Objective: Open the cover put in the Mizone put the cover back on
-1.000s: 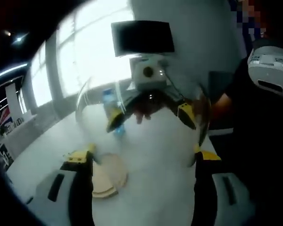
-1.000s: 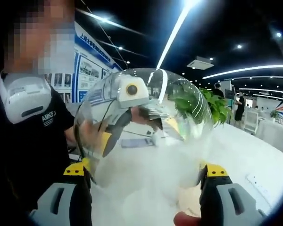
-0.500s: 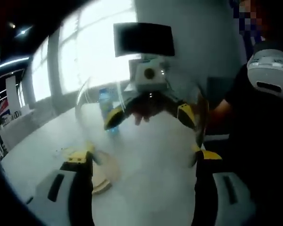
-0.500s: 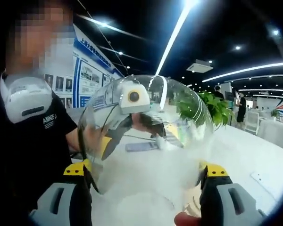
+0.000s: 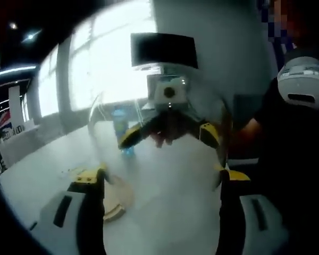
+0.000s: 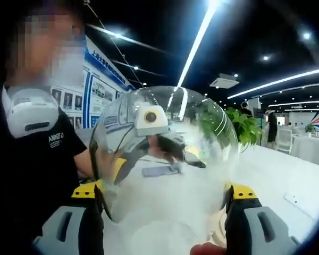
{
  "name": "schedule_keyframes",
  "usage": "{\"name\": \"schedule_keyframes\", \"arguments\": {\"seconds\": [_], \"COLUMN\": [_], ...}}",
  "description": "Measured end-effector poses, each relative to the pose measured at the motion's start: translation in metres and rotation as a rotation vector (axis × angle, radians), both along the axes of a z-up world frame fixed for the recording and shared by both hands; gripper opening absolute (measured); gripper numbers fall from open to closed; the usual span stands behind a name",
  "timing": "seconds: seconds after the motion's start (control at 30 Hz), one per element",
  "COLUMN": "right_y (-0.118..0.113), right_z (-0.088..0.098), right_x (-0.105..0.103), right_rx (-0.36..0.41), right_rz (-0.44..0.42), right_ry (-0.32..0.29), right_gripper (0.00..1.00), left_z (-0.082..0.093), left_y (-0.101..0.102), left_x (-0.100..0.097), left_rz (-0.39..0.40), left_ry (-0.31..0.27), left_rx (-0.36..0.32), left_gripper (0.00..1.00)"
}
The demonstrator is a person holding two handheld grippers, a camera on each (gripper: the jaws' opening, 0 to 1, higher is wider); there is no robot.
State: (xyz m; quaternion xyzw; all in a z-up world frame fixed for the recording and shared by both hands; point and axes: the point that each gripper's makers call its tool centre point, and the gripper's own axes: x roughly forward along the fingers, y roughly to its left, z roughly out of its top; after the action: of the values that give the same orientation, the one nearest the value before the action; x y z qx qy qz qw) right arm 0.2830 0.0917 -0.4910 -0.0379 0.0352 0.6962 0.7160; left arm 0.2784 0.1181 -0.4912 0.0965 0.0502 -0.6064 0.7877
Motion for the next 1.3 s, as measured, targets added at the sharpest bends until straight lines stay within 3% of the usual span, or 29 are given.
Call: {"name": "schedule_keyframes", "arguments": {"seconds": [0.27,0.53,0.77,0.87,1.3], "right_y": [-0.007,-0.017,-0.028,-0.030,-0.044], "right_z": [-0.014,-0.021,-0.026,-0.030,-0.033], "right_x": [-0.002,-0.003,-0.007,-0.009,-0.016], "right_rx": [0.021,0.048,0.037,0.026,0.062], "right_rz": [-0.046,-0.133,-0.230,-0.254,-0.339], "right_ry": [0.049,0.066,0.022,0.005,-0.001], "right_gripper": [0.83,0.78,0.71,0.69,0.60], "left_z": [-0.003,-0.015,-0.013,-0.013,-0.019], "left_y": [0.007,0.020,0.031,0.037,0.043], "left_x": [-0.004,-0.010,-0.014,-0.010,-0.019], "left_rz": [0.070,0.161,0.221,0.239,0.306], "left_ry": [0.038,0.050,0.035,0.053,0.049], "left_rx": [-0.095,-0.057,-0.083,-0.107,-0.149], "left_gripper": [0.70,0.63,0.58,0.58,0.49]}}
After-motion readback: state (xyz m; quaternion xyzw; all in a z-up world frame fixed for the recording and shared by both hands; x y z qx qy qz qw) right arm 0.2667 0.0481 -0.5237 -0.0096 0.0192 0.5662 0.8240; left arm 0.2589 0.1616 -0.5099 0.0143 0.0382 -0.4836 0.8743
